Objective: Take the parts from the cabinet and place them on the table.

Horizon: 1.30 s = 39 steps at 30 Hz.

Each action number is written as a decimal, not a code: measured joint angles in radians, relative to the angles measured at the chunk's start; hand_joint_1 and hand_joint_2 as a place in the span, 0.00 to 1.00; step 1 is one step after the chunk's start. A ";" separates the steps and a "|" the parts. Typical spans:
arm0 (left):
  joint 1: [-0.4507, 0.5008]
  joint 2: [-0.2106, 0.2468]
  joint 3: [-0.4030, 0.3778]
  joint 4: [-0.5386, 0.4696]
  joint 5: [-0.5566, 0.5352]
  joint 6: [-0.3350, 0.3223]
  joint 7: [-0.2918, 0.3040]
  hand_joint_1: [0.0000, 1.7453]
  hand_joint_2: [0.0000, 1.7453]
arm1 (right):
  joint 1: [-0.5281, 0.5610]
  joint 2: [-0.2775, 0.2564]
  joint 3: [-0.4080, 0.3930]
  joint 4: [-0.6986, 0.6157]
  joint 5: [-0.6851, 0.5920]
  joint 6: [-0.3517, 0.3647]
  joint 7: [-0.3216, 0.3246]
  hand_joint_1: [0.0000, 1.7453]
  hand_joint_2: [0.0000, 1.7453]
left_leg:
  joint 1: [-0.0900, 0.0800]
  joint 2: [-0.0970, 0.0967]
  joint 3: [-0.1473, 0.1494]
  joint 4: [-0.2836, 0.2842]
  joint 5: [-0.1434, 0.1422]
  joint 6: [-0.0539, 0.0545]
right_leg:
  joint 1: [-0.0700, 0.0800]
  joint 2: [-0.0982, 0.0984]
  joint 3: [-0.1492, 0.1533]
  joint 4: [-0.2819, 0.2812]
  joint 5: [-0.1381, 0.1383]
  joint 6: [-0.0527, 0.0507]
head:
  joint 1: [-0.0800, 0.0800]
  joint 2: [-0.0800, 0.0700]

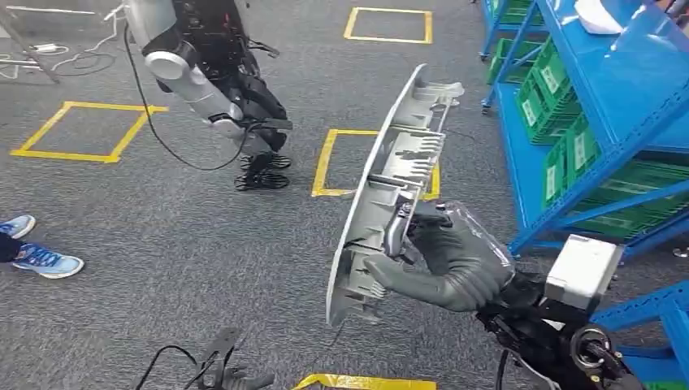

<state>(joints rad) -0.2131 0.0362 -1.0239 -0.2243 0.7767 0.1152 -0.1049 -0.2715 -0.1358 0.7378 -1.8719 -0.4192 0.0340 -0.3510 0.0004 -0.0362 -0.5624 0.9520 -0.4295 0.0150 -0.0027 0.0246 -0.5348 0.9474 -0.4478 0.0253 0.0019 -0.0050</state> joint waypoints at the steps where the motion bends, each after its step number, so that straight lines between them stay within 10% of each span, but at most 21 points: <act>1: 0.001 0.000 0.000 0.000 0.000 0.000 0.000 0.00 1.00 | -0.001 0.000 0.000 0.001 -0.003 0.002 0.000 1.00 1.00 | 0.003 -0.002 -0.003 -0.003 0.004 -0.006 | 0.003 -0.001 -0.004 0.005 0.001 -0.002 | 0.000 0.000; 5: 0.002 0.000 0.000 0.000 0.000 0.000 0.000 0.00 1.00 | -0.003 0.002 0.001 0.004 -0.004 0.007 0.002 1.00 1.00 | 0.005 0.007 -0.012 0.017 -0.016 -0.024 | -0.005 -0.014 0.005 -0.016 0.015 -0.020 | -0.002 0.000; 8: 0.001 0.000 0.000 0.000 0.000 0.000 0.000 0.00 1.00 | -0.003 0.005 0.001 0.006 -0.004 0.010 0.000 1.00 1.00 | 0.006 0.020 -0.127 0.258 -0.134 -0.034 | -0.005 -0.026 0.002 -0.017 0.017 -0.027 | -0.017 0.000; 10: 0.004 0.000 0.000 0.000 0.000 0.000 0.000 0.00 1.00 | -0.002 0.006 0.001 0.011 -0.005 0.011 0.000 1.00 1.00 | 0.007 0.024 -0.169 0.337 -0.145 -0.038 | -0.005 -0.034 0.000 -0.017 0.016 -0.027 | -0.022 0.000; 13: 0.003 0.003 0.000 0.000 0.000 0.000 -0.001 0.00 1.00 | -0.002 0.006 0.002 0.014 -0.005 0.018 0.001 1.00 1.00 | 0.011 0.035 -0.054 0.108 -0.027 -0.037 | -0.006 -0.039 0.003 -0.013 0.013 -0.022 | -0.031 0.000; 15: 0.000 0.003 0.000 0.000 0.000 0.001 -0.001 0.00 1.00 | -0.003 0.007 0.001 0.014 -0.005 0.019 0.001 1.00 1.00 | 0.006 0.051 0.002 -0.005 -0.004 -0.032 | 0.004 -0.040 -0.003 0.001 0.005 -0.009 | -0.040 0.000; 20: 0.002 0.004 0.000 0.000 0.000 0.001 -0.001 0.00 1.00 | -0.002 0.007 0.002 0.015 -0.005 0.020 0.001 1.00 1.00 | 0.008 0.036 0.002 -0.008 0.003 -0.002 | -0.005 -0.041 -0.006 0.018 -0.014 0.013 | -0.025 0.000; 23: 0.001 0.003 0.000 0.000 0.000 0.001 -0.001 0.00 1.00 | -0.002 0.007 0.002 0.016 -0.005 0.020 0.001 1.00 1.00 | 0.006 0.030 0.001 -0.008 0.002 0.007 | -0.005 -0.030 -0.115 0.257 -0.135 0.021 | -0.006 0.000; 25: 0.002 0.004 0.000 0.000 0.000 0.001 0.000 0.00 1.00 | 0.000 0.007 0.002 0.020 -0.005 0.020 0.001 1.00 1.00 | 0.005 0.025 0.002 -0.008 0.002 0.007 | -0.005 -0.029 -0.165 0.355 -0.155 0.021 | -0.003 0.000; 29: 0.001 0.003 0.000 0.000 0.000 0.001 0.000 0.00 1.00 | -0.002 0.007 0.002 0.021 -0.005 0.020 0.001 1.00 1.00 | 0.005 0.006 0.010 -0.008 0.000 0.005 | -0.004 -0.016 -0.022 0.052 0.009 0.002 | 0.001 0.000; 35: 0.002 0.003 0.000 0.000 0.000 0.001 0.000 0.00 1.00 | -0.003 0.009 0.002 0.021 -0.005 0.025 0.003 1.00 1.00 | 0.007 0.000 -0.002 0.002 -0.006 -0.022 | -0.006 -0.016 0.005 -0.017 0.016 -0.019 | -0.001 0.000; 39: 0.001 0.003 0.000 0.000 -0.002 0.001 0.000 0.00 1.00 | -0.002 0.011 0.002 0.024 -0.005 0.031 0.005 1.00 1.00 | 0.006 0.019 -0.141 0.289 -0.145 -0.036 | -0.004 -0.030 0.002 -0.020 0.019 -0.027 | -0.017 0.000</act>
<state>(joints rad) -0.2123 0.0393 -1.0239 -0.2243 0.7752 0.1164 -0.1053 -0.2740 -0.1247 0.7397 -1.8482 -0.4238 0.0652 -0.3456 0.0065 -0.0168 -0.7034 1.2406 -0.5748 -0.0212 -0.0063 -0.0058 -0.5325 0.9276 -0.4290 -0.0019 -0.0149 -0.0050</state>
